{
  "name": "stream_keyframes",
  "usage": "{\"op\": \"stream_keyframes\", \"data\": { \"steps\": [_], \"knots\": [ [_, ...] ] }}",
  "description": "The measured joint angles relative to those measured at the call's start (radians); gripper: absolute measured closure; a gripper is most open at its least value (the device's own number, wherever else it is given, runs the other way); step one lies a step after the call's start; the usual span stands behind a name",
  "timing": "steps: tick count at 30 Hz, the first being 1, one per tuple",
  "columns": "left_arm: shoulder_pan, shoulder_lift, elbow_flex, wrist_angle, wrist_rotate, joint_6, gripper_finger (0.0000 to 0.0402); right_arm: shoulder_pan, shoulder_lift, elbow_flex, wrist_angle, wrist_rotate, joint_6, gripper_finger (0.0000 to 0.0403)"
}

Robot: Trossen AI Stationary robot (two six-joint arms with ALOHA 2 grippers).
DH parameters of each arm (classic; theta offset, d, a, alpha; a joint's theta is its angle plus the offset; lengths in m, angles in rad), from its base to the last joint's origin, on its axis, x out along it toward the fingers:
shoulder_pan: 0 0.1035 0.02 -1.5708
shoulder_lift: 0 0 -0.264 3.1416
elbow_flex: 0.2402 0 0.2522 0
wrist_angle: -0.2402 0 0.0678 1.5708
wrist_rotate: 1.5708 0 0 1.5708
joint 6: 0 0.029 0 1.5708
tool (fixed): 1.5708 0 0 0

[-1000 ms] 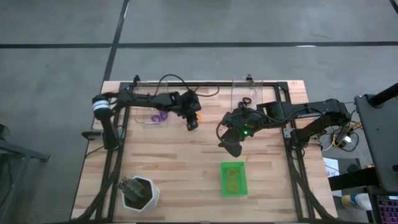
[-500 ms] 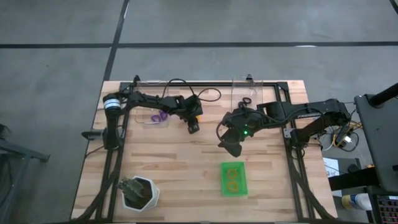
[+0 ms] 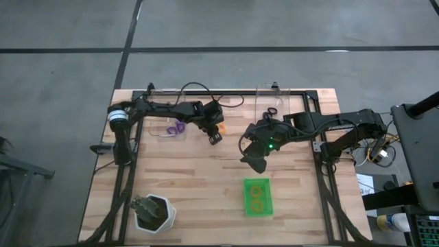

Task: Sort spring keychains
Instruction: Put the yellow spring keychain into the green bin

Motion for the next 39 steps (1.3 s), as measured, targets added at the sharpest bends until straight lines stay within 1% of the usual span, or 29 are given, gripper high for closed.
{"op": "stream_keyframes", "data": {
  "steps": [4,7,10,14,21,25,28,31,33,37,39],
  "knots": [
    [-0.002,-0.019,0.043,0.002,0.002,0.045,0.0397,0.003,0.000,0.000,0.000,0.000,-0.007,0.0211],
    [0.009,-0.007,0.062,0.020,0.025,0.108,0.0396,0.002,0.000,0.000,0.000,0.001,-0.013,0.0211],
    [0.014,0.019,0.063,0.020,0.054,0.113,0.0390,0.002,0.000,0.000,0.000,0.001,-0.014,0.0211],
    [0.016,0.051,0.060,0.012,0.059,0.112,0.0362,0.003,0.000,0.000,0.000,0.000,-0.014,0.0211],
    [0.016,0.069,0.060,0.052,0.051,0.116,0.0297,0.004,0.000,0.000,-0.002,0.000,-0.012,0.0211],
    [0.017,0.093,0.060,0.057,0.031,0.116,0.0275,0.004,0.000,0.000,-0.001,0.000,-0.012,0.0211],
    [0.016,0.123,0.060,0.057,0.025,0.108,0.0271,0.004,0.000,0.000,-0.001,0.000,-0.012,0.0211],
    [0.016,0.156,0.061,0.062,-0.049,0.107,0.0271,0.004,0.000,0.000,0.000,0.000,-0.012,0.0211],
    [0.015,0.165,0.062,0.067,-0.072,0.106,0.0271,0.004,0.000,0.000,0.000,0.000,-0.012,0.0211],
    [0.017,0.179,0.064,0.066,-0.074,0.104,0.0271,0.004,0.000,0.000,-0.001,0.000,-0.012,0.0211],
    [0.018,0.181,0.065,0.058,-0.060,0.088,0.0284,0.004,0.000,0.000,-0.001,0.000,-0.012,0.0211]
  ]
}}
